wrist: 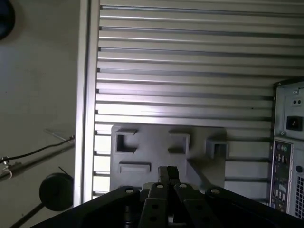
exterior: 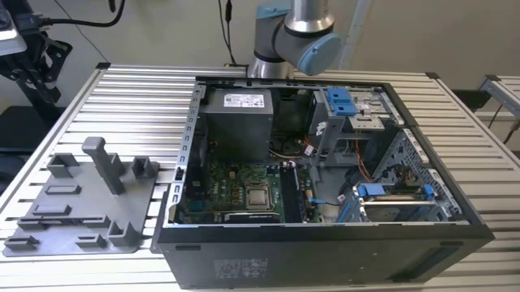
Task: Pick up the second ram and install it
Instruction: 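Reach for the second ram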
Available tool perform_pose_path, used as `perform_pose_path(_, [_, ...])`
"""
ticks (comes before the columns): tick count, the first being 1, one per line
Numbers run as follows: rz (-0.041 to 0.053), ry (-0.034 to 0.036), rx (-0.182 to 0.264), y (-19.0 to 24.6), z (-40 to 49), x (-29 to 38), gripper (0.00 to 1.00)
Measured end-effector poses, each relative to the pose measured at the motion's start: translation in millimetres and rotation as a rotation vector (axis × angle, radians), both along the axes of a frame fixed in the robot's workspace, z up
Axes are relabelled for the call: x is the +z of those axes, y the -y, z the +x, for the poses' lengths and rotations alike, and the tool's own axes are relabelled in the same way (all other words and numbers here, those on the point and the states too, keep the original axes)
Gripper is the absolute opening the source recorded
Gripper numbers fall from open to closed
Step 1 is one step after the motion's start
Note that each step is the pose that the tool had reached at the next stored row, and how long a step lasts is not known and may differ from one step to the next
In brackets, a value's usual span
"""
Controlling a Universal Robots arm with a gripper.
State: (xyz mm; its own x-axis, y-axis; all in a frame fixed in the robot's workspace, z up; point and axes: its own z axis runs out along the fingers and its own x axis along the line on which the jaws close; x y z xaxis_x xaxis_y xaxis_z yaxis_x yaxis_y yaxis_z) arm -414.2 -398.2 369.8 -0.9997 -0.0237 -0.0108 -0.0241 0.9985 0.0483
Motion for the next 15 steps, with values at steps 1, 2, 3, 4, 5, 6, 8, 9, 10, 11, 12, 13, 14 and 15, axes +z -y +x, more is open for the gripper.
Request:
perform_pose_path(1, [0.0000,0.0000,0.000,0.7,0.0,-0.2,0.11])
perform_pose_path(2, [0.0001,0.0001,0.000,1.4,-0.1,-0.4,0.11])
perform_pose_path(3, [0.0000,0.0000,0.000,2.1,-0.1,-0.6,0.11])
perform_pose_path(4, [0.0000,-0.0001,0.000,3.1,-0.1,-0.7,0.11])
perform_pose_path(5, [0.0000,0.0000,0.000,4.2,-0.1,-1.0,0.11])
perform_pose_path(6, [0.0000,0.0001,0.000,5.2,-0.2,-1.2,0.11])
perform_pose_path(8, [0.0000,-0.0001,0.000,7.5,-0.2,-1.6,0.11])
perform_pose_path(9, [0.0000,0.0000,0.000,8.7,-0.2,-1.8,0.11])
perform_pose_path(10, [0.0000,0.0000,0.000,9.8,-0.2,-2.1,0.11])
perform_pose_path(11, [0.0000,0.0000,0.000,10.9,-0.2,-2.3,0.11])
perform_pose_path(12, [0.0000,0.0000,0.000,12.3,-0.2,-2.6,0.11])
perform_pose_path(13, [0.0000,0.0000,0.000,13.6,-0.2,-2.8,0.11])
perform_pose_path(14, [0.0000,0.0000,0.000,14.8,-0.2,-3.0,0.11])
perform_pose_path(15, [0.0000,-0.0001,0.000,16.0,-0.2,-3.2,0.11])
